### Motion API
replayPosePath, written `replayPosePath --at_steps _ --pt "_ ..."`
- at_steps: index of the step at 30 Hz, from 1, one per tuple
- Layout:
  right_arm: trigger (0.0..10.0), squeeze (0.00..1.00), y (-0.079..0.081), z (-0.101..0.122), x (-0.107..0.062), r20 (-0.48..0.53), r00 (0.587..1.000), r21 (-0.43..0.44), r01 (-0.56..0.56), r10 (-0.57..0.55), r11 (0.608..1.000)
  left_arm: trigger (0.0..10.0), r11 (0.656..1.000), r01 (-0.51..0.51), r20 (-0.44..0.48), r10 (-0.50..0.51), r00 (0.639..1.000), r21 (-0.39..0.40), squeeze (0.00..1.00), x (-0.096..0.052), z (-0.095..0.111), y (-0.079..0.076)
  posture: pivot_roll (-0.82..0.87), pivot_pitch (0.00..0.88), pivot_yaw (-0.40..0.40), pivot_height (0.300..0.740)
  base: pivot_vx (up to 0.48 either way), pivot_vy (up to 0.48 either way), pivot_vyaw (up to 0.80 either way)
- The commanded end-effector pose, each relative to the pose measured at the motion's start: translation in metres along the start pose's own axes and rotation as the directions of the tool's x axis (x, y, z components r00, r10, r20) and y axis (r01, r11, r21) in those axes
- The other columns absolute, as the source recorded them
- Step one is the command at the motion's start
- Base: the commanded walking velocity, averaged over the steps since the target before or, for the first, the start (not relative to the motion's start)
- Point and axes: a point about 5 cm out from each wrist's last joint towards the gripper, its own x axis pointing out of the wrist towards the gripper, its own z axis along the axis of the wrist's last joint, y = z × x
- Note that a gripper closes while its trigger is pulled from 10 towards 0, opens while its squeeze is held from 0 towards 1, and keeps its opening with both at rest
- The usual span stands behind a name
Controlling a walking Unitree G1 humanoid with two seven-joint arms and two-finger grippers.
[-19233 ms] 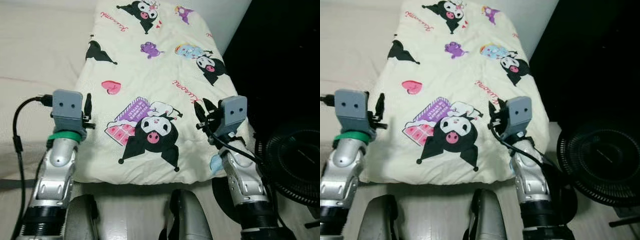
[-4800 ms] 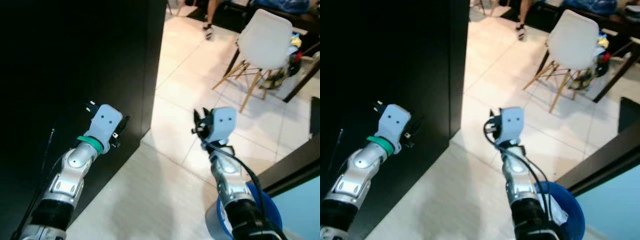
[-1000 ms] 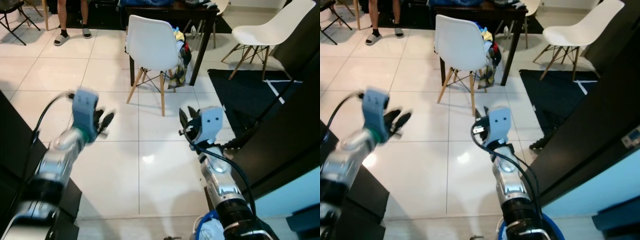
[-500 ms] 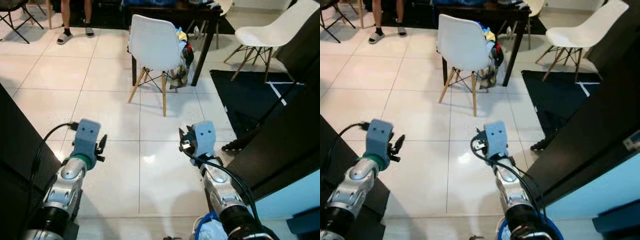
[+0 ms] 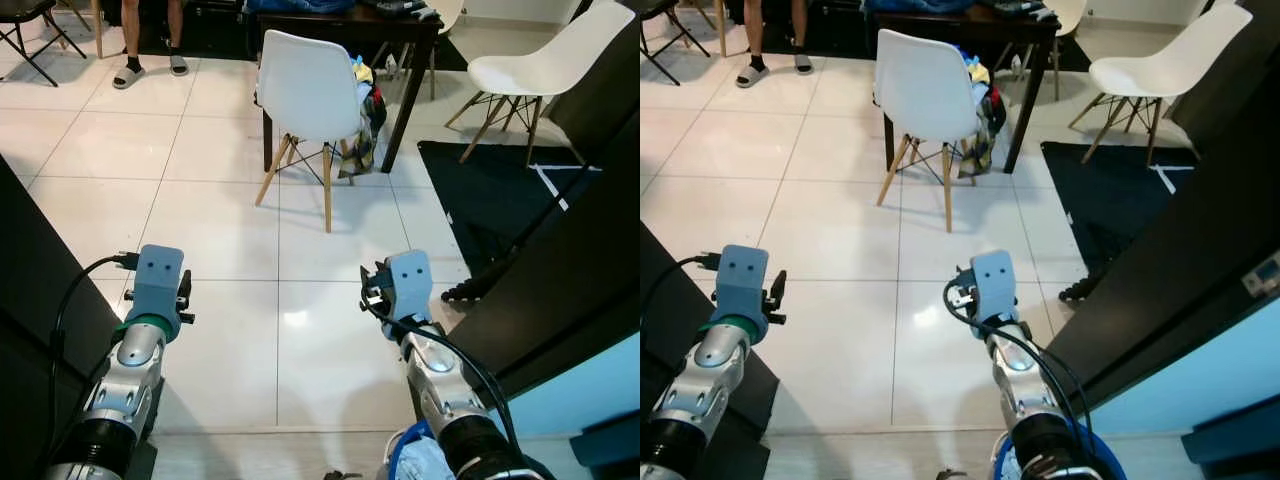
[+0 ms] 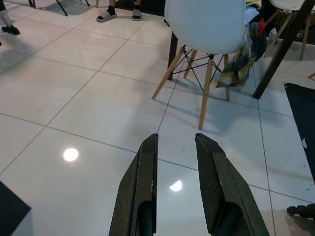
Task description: Clean up the room
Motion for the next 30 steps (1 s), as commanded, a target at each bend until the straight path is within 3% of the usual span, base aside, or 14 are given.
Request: replayPosePath --at_steps 1,30 --pt "10.0 0.0 -0.0007 -0.0045 -0.0014 -0.015 1.0 0.001 0.003 -0.003 1.0 10.0 1.0 0.001 -0.002 -0.001 1.0 0.008 0.0 -0.0026 -0.0058 -0.0013 0.05 0.03 0.021 0.74 -0.319 0.0 0.0" --pt "10.0 0.0 0.0013 -0.0064 -0.0002 -0.018 1.0 0.006 0.006 -0.006 1.0 10.0 1.0 -0.005 0.023 0.005 1.0 0.012 0.0 0.0007 -0.0016 -0.0022 0.05 0.03 0.031 0.74 -0.399 0.0 0.0"
